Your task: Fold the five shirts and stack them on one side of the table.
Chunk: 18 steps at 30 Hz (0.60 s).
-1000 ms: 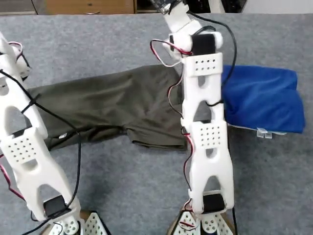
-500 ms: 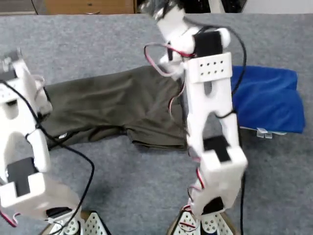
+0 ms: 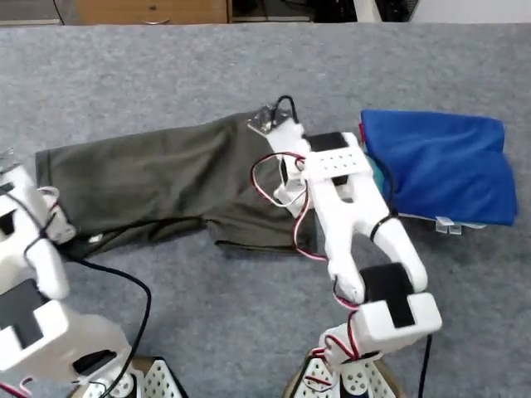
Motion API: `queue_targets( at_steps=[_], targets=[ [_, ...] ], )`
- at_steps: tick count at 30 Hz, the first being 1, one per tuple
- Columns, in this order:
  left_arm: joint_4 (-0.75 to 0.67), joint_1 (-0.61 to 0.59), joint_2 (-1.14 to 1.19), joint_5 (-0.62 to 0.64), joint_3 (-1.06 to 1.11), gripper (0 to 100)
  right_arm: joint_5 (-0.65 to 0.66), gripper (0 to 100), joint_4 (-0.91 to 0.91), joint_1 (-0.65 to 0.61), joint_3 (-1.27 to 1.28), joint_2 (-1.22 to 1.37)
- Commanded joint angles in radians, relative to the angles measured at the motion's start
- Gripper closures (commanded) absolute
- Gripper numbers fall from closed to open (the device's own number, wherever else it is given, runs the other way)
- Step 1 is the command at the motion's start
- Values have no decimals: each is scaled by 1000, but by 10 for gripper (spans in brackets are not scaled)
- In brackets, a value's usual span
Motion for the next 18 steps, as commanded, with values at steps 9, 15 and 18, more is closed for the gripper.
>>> queue_targets(
  at_steps=[9,15,18],
  targets=[
    [20,-161,-65,-158,-9,981,-2,996,-43,18,-2,163],
    [215,-153,-217,-104,-166,981,-5,996,21,16,-2,7],
    [344,-101,-315,-81,-238,981,-3,996,106,12,4,-148]
  ],
)
